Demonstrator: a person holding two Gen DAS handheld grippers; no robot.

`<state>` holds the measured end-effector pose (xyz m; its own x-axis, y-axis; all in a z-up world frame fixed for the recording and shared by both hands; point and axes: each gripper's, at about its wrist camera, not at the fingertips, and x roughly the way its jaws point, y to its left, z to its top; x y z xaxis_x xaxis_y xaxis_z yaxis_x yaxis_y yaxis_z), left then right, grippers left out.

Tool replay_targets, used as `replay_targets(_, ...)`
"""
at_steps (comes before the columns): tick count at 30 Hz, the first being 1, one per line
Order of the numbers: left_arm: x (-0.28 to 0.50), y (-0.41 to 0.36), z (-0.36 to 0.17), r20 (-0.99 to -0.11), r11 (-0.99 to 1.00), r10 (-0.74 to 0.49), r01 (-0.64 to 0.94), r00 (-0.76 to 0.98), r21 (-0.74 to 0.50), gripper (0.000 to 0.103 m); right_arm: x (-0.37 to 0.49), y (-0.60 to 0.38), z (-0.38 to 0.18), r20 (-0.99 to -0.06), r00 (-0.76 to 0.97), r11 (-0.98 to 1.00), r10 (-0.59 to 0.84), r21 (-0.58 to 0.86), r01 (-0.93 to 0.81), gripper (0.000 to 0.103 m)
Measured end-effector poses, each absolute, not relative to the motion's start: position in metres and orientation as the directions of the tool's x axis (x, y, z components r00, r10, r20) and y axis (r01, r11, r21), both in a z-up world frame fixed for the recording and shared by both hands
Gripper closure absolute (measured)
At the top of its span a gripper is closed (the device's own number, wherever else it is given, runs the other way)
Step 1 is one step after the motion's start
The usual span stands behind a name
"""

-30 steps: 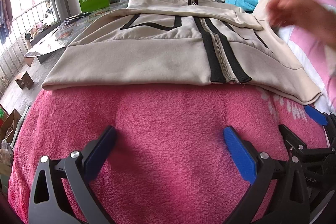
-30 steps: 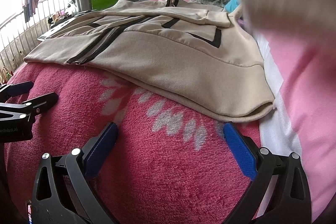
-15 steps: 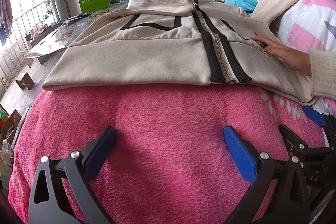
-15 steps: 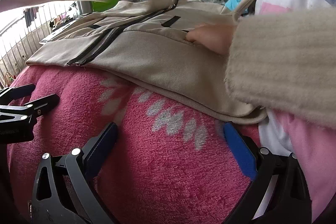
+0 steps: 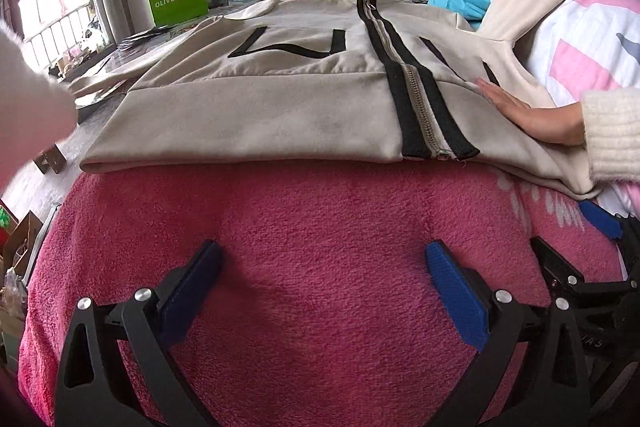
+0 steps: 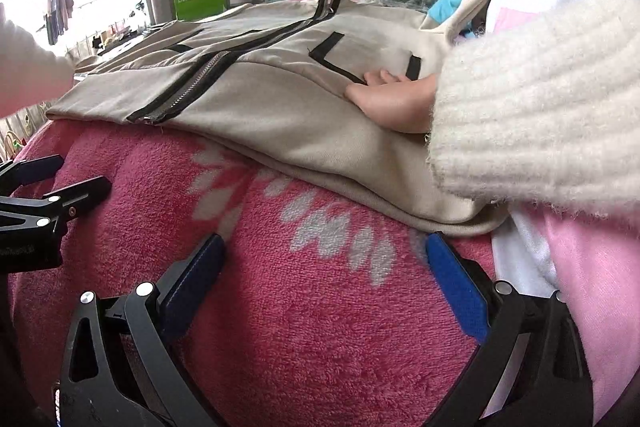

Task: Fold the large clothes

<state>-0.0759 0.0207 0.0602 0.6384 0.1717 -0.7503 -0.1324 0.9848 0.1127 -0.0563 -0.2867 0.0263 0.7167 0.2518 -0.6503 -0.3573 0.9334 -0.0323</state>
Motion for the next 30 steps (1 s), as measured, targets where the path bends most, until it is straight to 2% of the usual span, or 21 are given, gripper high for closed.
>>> replay_targets(20,-0.077,0.021,0.059,-0.751,0.986,0.165,-0.133,0.639,0.104,0.004,-0.058,-0.285,0.028,-0.646,0.724,0.934,0.241,-0.047,-0.353,0.007)
replay_targets(30,-0.075,0.026,0.061,-0.762,0.987,0.151,-0.132,0.630,0.086,0.004,-0.047,-0.281,0.035,-0.684,0.689,0.934,0.240,-0.032,-0.356,0.007)
